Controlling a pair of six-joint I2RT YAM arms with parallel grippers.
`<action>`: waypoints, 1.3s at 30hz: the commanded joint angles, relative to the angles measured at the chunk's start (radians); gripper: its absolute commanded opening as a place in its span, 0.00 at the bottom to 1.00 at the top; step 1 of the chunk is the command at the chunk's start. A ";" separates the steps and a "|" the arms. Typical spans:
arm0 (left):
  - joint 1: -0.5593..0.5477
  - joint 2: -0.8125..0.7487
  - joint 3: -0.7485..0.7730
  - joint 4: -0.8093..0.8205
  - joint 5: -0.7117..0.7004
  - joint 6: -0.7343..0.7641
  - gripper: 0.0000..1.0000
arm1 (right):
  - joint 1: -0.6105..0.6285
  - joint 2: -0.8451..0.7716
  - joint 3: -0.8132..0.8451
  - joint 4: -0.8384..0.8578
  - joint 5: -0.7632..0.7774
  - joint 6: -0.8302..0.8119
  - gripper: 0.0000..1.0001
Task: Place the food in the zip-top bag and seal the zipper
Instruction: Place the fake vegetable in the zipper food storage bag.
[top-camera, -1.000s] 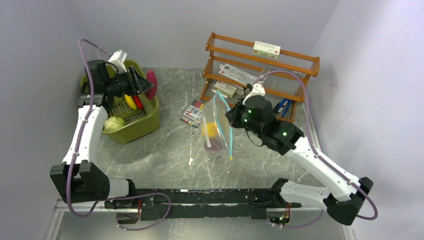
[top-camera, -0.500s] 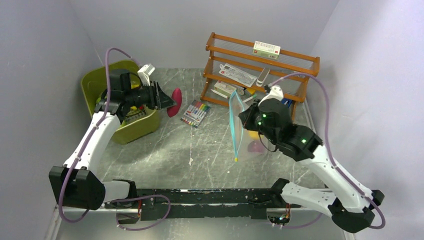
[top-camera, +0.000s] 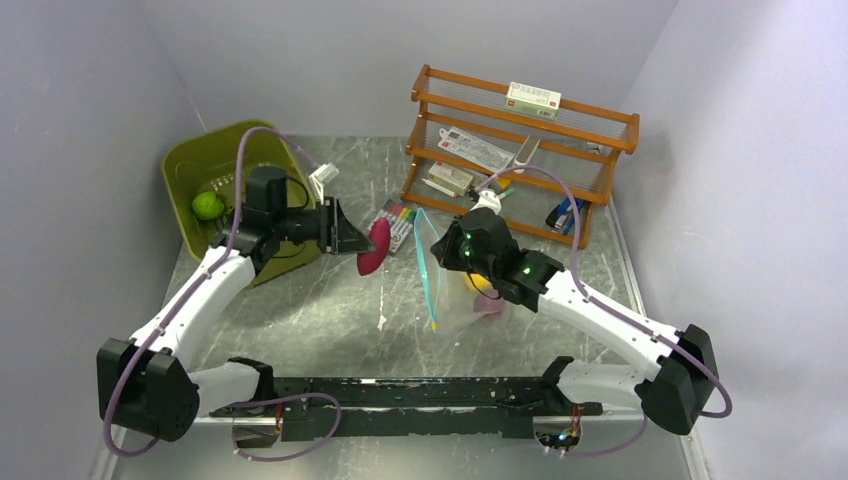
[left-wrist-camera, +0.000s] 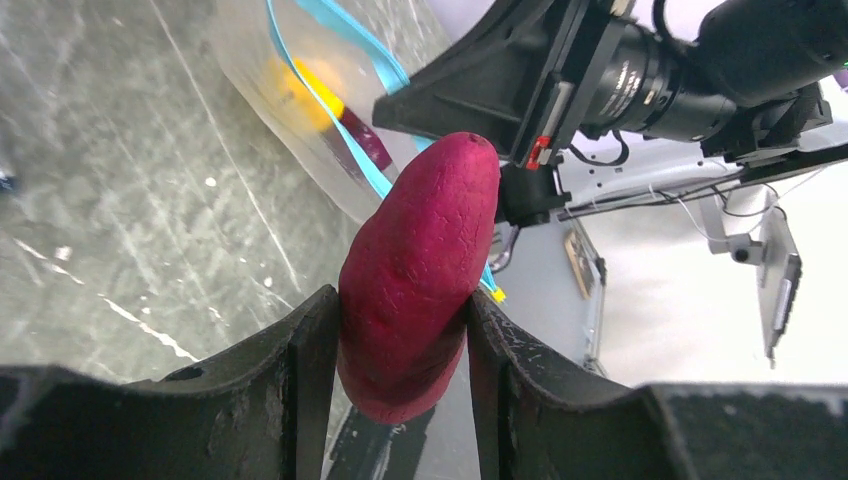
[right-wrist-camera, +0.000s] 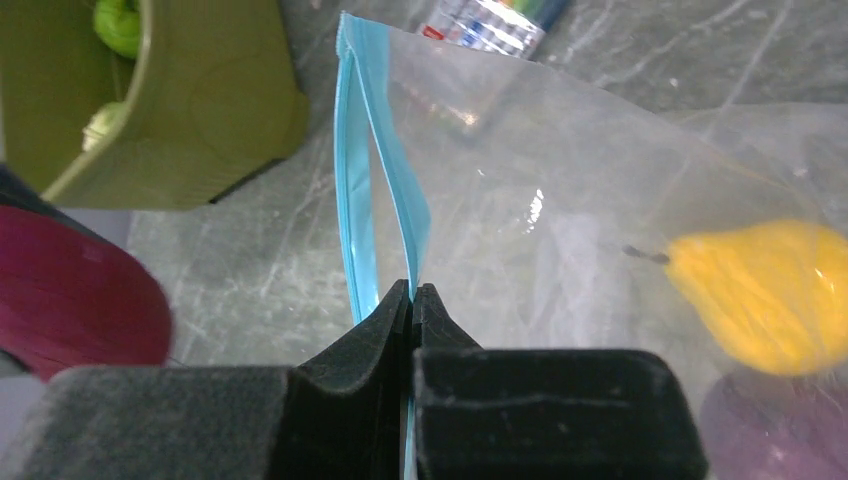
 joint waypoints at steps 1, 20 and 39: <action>-0.056 0.021 0.006 0.001 0.039 0.016 0.40 | 0.002 0.016 0.013 0.137 -0.029 0.018 0.00; -0.162 0.193 0.087 -0.004 -0.008 -0.005 0.37 | 0.002 0.025 0.025 0.226 -0.087 -0.032 0.00; -0.169 0.108 -0.003 0.311 -0.063 -0.364 0.35 | 0.001 0.031 0.008 0.226 -0.095 -0.010 0.00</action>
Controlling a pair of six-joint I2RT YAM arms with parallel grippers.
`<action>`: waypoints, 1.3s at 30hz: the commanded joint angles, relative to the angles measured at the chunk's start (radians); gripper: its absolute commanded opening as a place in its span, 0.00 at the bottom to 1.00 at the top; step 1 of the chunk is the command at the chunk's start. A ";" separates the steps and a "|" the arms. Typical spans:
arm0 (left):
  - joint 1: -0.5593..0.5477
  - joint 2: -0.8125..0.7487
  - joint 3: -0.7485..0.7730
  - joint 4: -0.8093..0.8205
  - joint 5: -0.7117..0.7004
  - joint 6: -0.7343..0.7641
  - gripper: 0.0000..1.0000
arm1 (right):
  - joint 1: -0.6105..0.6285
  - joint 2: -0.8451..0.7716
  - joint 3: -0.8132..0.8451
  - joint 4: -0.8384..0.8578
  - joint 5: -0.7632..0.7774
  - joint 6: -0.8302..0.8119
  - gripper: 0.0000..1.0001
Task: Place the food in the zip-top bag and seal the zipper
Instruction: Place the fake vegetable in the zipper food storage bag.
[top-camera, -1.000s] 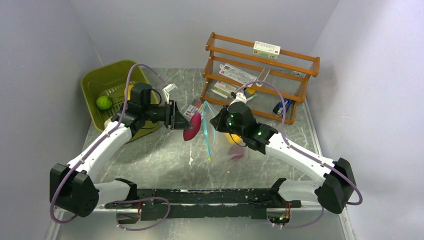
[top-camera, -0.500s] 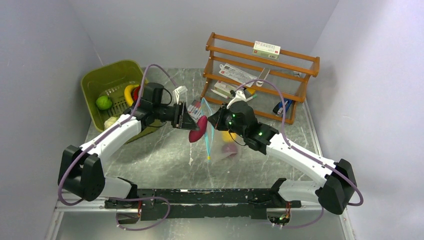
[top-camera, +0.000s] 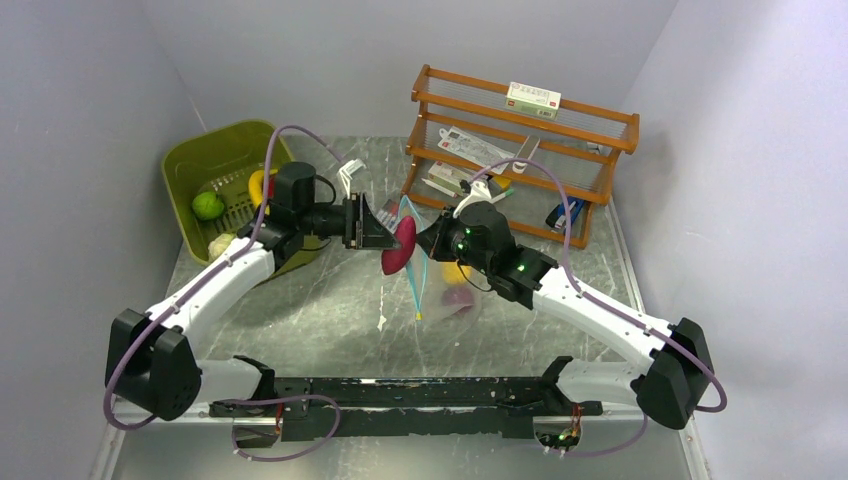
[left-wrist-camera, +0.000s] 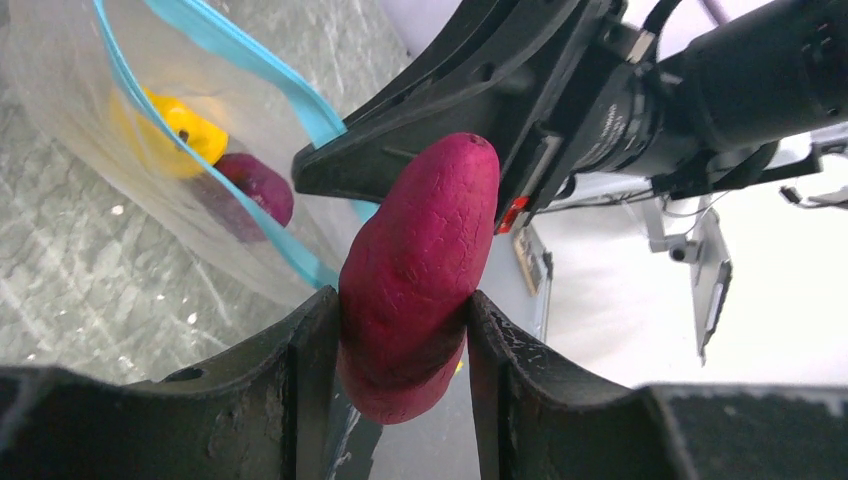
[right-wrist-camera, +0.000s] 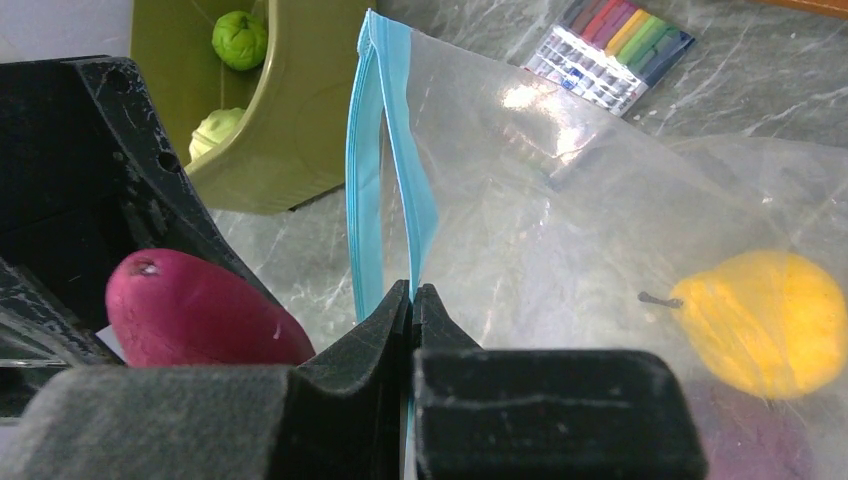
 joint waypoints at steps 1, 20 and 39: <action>-0.006 -0.021 -0.062 0.208 -0.039 -0.223 0.34 | 0.001 -0.009 0.001 0.025 0.007 0.011 0.00; -0.016 0.045 0.006 -0.132 -0.364 -0.035 0.31 | 0.001 -0.036 -0.021 0.132 -0.083 -0.020 0.00; -0.034 0.028 -0.005 -0.122 -0.321 -0.009 0.47 | 0.002 -0.029 -0.046 0.158 -0.116 0.016 0.00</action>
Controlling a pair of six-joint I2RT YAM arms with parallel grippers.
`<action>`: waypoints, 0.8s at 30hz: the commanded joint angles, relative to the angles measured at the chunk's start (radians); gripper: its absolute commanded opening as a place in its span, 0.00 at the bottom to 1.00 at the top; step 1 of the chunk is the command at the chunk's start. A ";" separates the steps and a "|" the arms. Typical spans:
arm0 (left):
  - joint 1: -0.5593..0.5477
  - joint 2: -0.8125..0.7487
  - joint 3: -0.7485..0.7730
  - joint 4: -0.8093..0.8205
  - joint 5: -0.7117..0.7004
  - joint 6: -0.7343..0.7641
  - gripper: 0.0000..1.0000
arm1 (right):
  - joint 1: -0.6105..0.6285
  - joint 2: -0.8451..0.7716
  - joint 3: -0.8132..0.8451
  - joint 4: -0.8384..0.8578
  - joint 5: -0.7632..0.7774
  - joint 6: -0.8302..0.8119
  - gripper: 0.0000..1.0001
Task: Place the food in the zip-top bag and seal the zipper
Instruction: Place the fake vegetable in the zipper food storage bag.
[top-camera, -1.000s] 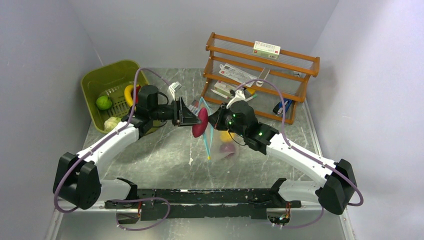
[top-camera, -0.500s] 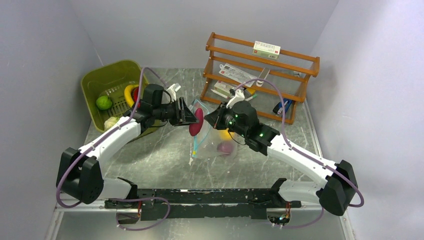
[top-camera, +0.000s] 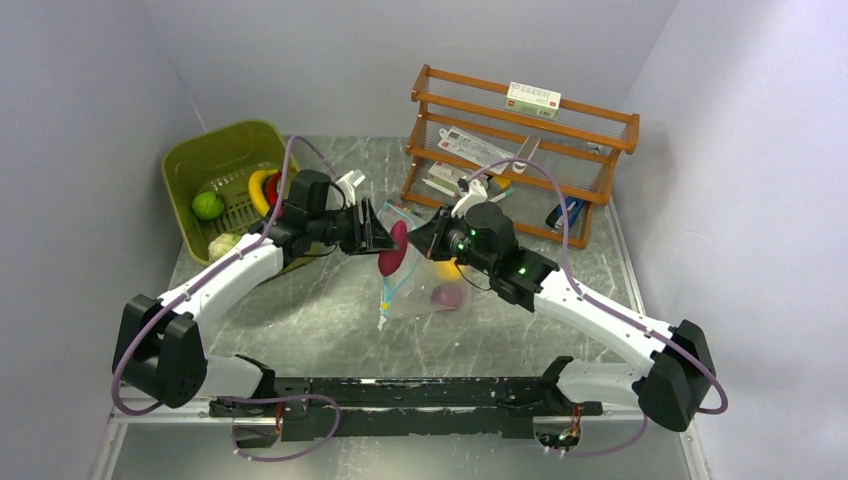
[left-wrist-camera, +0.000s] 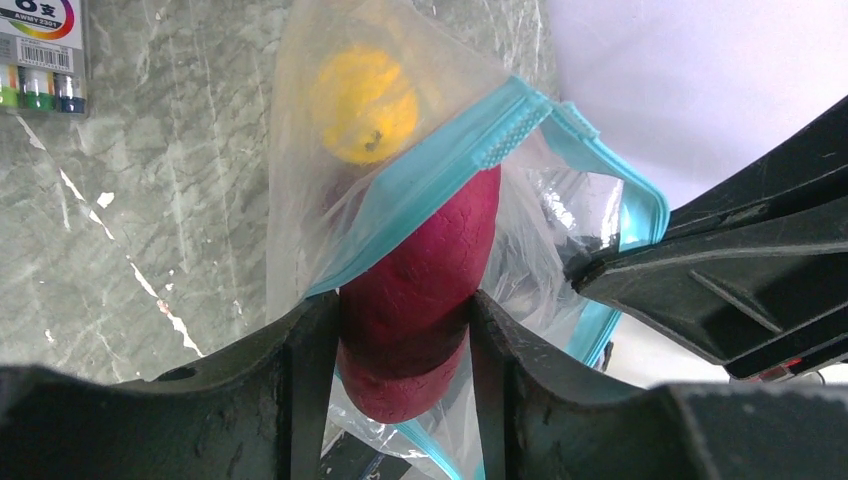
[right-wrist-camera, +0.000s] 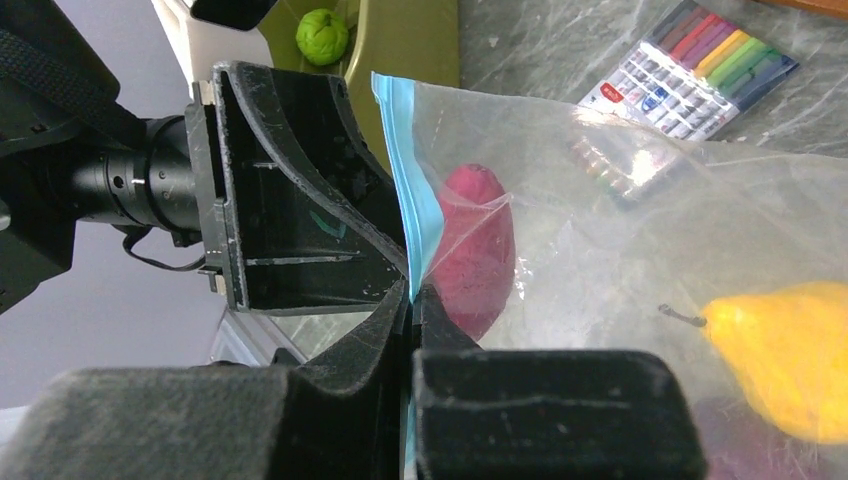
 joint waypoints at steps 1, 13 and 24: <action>-0.010 -0.014 0.017 0.001 0.025 0.025 0.48 | 0.003 -0.017 -0.021 0.040 -0.005 0.013 0.00; -0.009 -0.052 0.003 0.021 0.029 0.010 0.70 | 0.004 -0.006 -0.020 0.031 0.010 0.017 0.00; -0.010 -0.132 0.051 -0.007 -0.080 0.065 0.72 | 0.003 -0.011 -0.015 -0.008 0.034 0.003 0.00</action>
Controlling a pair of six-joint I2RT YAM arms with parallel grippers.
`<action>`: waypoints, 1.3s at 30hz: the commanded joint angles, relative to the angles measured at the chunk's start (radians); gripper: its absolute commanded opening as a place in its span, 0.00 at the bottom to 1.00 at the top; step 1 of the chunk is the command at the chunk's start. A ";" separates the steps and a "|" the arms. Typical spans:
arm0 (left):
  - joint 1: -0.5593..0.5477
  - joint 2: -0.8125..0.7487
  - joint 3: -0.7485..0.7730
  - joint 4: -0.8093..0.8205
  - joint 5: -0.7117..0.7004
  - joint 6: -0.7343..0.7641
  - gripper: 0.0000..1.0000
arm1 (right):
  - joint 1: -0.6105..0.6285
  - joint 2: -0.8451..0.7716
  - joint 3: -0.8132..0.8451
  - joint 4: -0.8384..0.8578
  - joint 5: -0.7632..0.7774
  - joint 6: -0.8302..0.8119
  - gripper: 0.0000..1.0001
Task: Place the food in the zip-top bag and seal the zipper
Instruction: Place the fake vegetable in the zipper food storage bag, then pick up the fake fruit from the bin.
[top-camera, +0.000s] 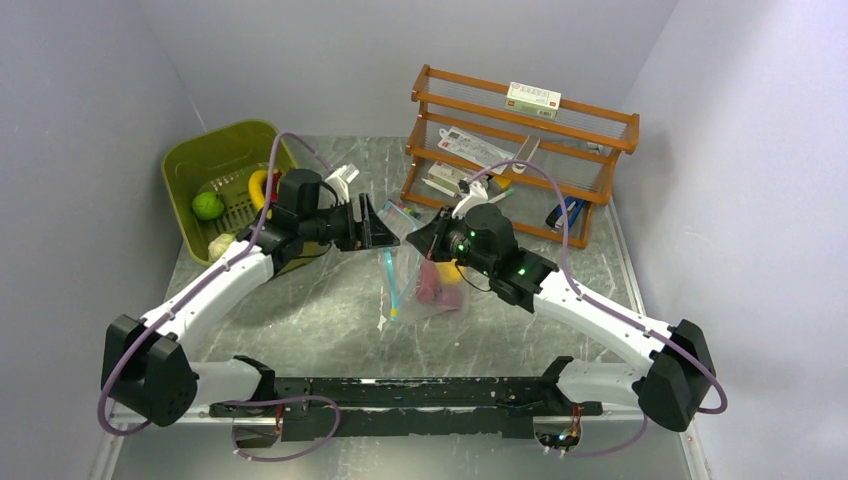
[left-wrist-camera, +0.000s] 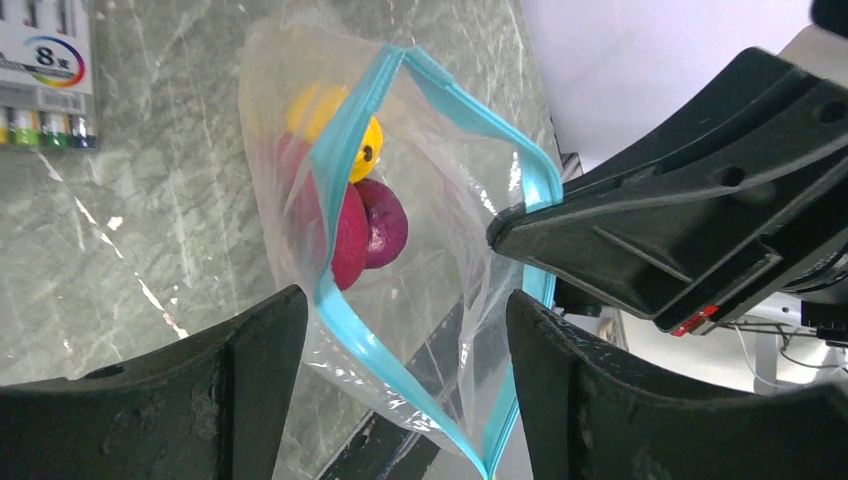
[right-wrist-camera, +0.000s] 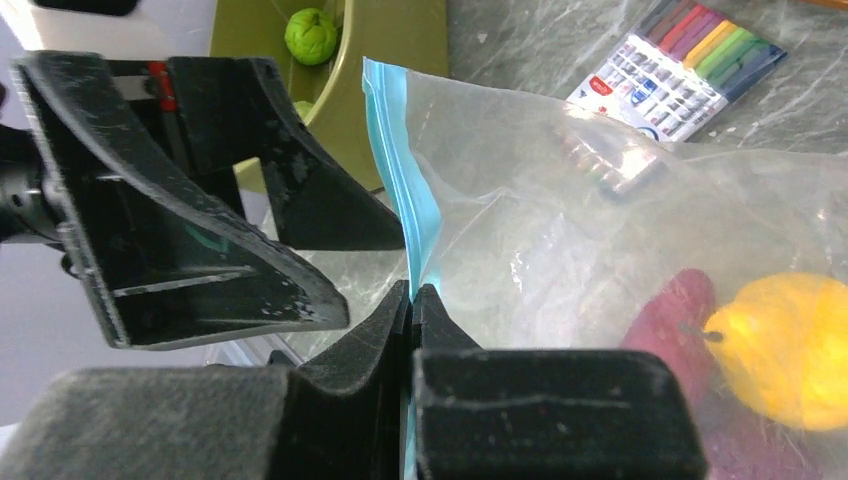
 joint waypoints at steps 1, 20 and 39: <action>-0.007 -0.061 0.063 -0.023 -0.090 0.059 0.72 | 0.003 -0.016 -0.002 -0.021 0.027 -0.009 0.00; 0.108 -0.041 0.393 -0.304 -0.892 0.274 0.74 | 0.001 -0.154 0.019 -0.156 0.082 -0.124 0.00; 0.510 0.258 0.482 -0.220 -1.125 0.560 0.62 | 0.002 -0.184 0.022 -0.201 0.037 -0.164 0.00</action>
